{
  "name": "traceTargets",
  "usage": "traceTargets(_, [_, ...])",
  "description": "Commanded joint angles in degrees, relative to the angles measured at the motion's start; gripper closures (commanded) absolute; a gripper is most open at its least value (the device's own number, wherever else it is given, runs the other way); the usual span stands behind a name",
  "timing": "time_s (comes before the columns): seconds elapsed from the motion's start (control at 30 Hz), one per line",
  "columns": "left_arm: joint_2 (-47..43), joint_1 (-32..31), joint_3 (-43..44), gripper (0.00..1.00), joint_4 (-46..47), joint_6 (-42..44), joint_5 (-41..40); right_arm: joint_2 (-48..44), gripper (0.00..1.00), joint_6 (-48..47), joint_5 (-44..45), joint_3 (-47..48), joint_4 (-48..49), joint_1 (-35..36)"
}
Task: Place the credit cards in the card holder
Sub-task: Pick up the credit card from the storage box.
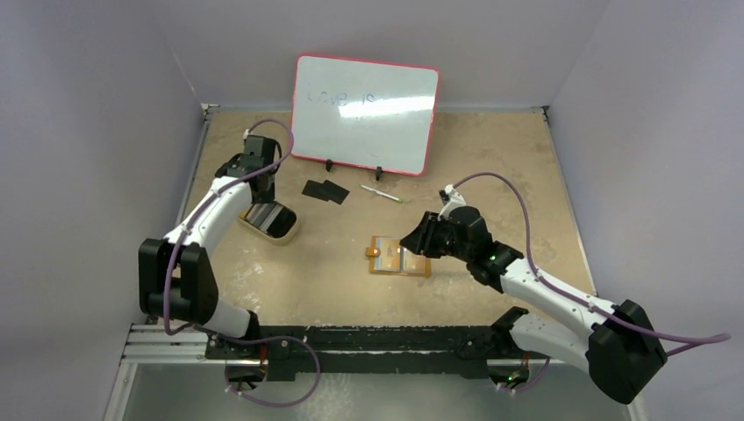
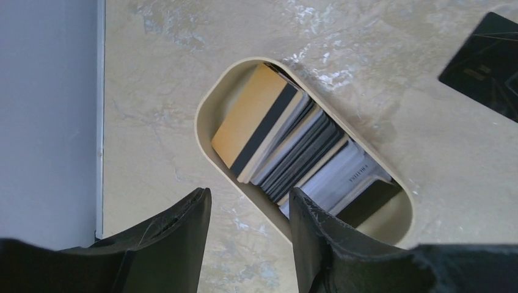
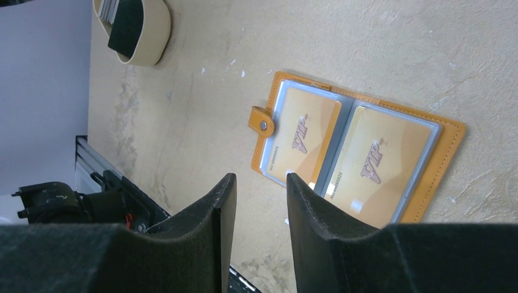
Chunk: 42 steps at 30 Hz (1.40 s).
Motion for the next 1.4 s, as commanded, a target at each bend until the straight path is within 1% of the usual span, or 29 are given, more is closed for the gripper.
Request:
traceTargets(0.0, [3.87, 2.89, 3.50, 0.50, 1.97, 2.97, -0.97, -0.46, 0.61, -1.21, 0.54, 0.96, 1.14, 0.25])
traceTargets(0.17, [8.30, 4.45, 6.99, 0.49, 1.43, 4.54, 3.06, -0.32, 0.61, -1.67, 0.58, 1.21, 0.77, 0.29])
traceTargets(0.27, [10.27, 4.93, 7.20, 0.49, 1.45, 4.66, 6.17, -0.47, 0.61, -1.68, 0.66, 1.09, 0.90, 0.25])
traceTargets(0.53, [13.55, 6.04, 7.90, 0.48, 0.94, 5.44, 6.98, -0.85, 0.61, -1.97, 0.85, 0.99, 0.55, 0.26])
traceTargets(0.93, [17.99, 7.32, 9.66, 0.48, -1.11, 6.49, 12.54, -1.28, 0.61, -1.63, 0.86, 0.12, 0.64, 0.26])
traceTargets(1.17, [16.76, 7.36, 10.25, 0.53, -2.85, 6.41, 17.38, -1.22, 0.62, -1.45, 0.55, -0.25, 1.06, 0.25])
traceTargets(1.37, [15.91, 7.36, 12.59, 0.59, -6.17, 5.93, 19.51, -1.37, 0.62, -1.36, 0.24, -0.80, 1.05, 0.25])
